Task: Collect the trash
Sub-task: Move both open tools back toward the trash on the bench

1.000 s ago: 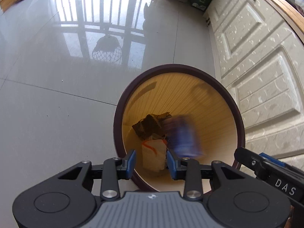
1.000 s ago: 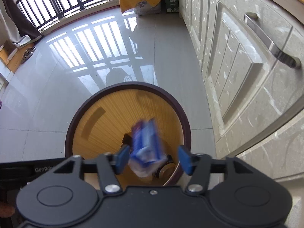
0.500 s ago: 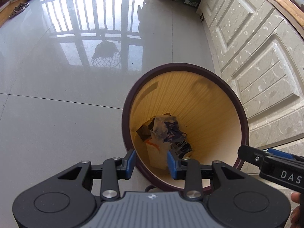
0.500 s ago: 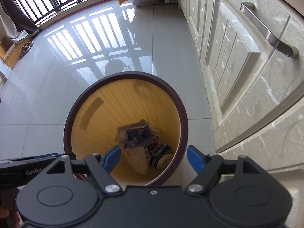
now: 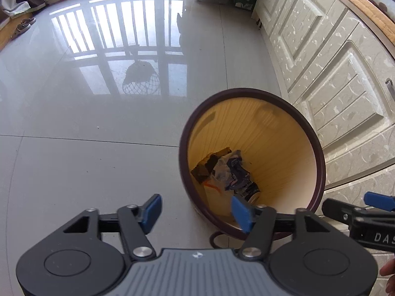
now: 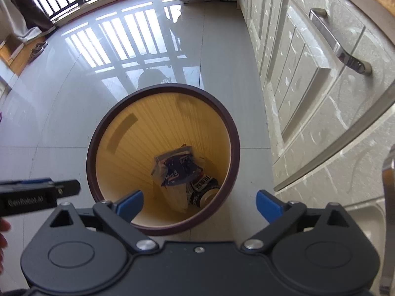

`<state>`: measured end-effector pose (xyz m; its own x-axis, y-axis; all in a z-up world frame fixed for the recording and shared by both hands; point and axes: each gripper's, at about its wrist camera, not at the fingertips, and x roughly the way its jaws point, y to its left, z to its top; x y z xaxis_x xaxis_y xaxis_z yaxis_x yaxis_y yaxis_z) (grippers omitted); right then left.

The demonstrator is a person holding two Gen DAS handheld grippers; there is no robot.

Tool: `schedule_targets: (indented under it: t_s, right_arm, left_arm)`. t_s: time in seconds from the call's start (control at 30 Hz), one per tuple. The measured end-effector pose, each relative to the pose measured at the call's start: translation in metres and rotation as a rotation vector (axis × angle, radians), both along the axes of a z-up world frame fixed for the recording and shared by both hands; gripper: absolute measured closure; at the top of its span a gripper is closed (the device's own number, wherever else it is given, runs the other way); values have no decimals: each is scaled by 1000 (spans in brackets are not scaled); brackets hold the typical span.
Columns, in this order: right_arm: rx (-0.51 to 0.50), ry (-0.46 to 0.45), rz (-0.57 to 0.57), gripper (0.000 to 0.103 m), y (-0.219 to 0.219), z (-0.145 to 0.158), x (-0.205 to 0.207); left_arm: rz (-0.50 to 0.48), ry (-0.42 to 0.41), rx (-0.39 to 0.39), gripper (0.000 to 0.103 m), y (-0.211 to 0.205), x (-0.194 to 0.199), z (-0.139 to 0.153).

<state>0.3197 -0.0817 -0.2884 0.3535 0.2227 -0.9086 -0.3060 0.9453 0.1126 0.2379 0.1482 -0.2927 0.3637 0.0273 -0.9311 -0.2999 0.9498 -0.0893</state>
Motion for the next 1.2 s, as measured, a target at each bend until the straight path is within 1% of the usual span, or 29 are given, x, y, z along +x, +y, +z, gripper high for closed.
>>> schedule_targets:
  t_s: [0.07, 0.2, 0.27, 0.37, 0.47, 0.87, 1.03, 1.2]
  right_arm:
    - [-9, -7, 7, 0, 0, 3, -4]
    - [-17, -18, 13, 0, 0, 11, -10]
    - [-22, -22, 8, 0, -1, 16, -12]
    - [-24, -28, 2, 0, -2, 23, -16]
    - [-35, -40, -3, 0, -3, 30, -21]
    - [-61, -99, 3, 0, -7, 67, -47]
    - [-56, -137, -1, 0, -11, 84, -63]
    - [-66, -189, 5, 0, -14, 102, -79]
  left_arm:
    - [-6, -2, 8, 27, 1, -3, 5]
    - [-27, 3, 43, 20, 2, -9, 14]
    - [-25, 2, 49, 13, 3, -12, 18]
    - [-23, -3, 57, 5, 4, -18, 24]
    - [-30, -18, 75, 1, 2, -23, 31]
    - [-15, -79, 87, 0, -2, -47, 66]
    - [-14, -111, 130, 0, -6, -63, 81]
    - [-14, -138, 154, 0, -11, -78, 96]
